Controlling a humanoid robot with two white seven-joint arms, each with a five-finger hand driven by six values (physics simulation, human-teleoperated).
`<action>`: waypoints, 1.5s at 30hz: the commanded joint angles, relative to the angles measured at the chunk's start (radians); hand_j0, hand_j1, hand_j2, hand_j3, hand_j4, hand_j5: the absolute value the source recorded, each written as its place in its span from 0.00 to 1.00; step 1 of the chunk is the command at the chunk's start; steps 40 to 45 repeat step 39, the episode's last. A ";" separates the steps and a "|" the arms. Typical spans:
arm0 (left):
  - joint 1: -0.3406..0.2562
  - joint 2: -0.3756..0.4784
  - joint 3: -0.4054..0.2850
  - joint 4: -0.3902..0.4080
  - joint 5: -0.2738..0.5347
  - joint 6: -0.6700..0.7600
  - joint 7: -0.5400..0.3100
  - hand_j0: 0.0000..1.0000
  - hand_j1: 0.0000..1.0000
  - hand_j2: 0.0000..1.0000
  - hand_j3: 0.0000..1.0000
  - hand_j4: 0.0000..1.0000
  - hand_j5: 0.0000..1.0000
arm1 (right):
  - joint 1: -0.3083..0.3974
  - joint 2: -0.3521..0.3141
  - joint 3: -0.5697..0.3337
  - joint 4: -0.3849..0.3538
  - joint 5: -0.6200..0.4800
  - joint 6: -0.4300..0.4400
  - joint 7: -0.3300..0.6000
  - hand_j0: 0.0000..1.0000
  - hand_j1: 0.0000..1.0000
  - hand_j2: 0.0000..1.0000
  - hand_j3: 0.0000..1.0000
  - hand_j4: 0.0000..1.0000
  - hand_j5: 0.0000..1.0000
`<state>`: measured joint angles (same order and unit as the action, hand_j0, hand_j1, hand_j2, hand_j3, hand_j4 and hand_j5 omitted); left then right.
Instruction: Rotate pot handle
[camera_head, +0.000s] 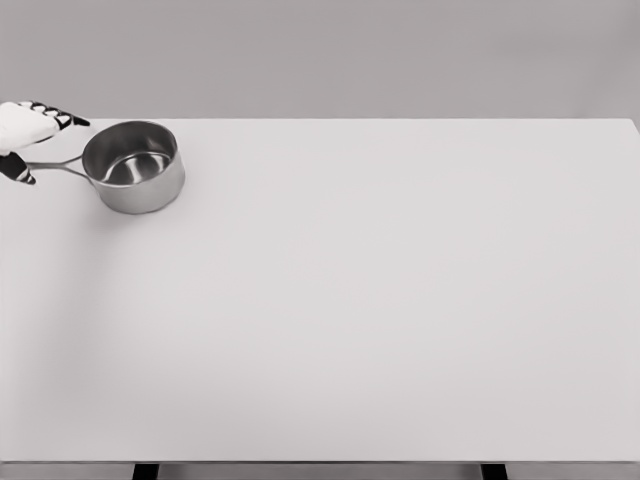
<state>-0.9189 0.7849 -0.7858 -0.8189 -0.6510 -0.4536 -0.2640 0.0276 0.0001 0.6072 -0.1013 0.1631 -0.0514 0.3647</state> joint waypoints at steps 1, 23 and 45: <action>0.000 -0.006 0.002 0.004 -0.013 0.030 0.029 1.00 1.00 1.00 1.00 1.00 1.00 | 0.000 0.000 0.000 0.000 0.000 0.001 0.000 1.00 1.00 1.00 1.00 1.00 1.00; -0.017 0.171 0.007 -0.339 0.281 -0.157 0.060 1.00 1.00 1.00 1.00 1.00 1.00 | 0.000 0.000 0.000 0.000 0.000 0.001 0.000 1.00 1.00 1.00 1.00 1.00 1.00; 0.077 0.080 -0.239 -0.942 0.289 -0.157 0.020 1.00 1.00 1.00 1.00 1.00 1.00 | 0.000 0.000 0.000 0.000 0.000 -0.001 0.000 1.00 1.00 1.00 1.00 1.00 1.00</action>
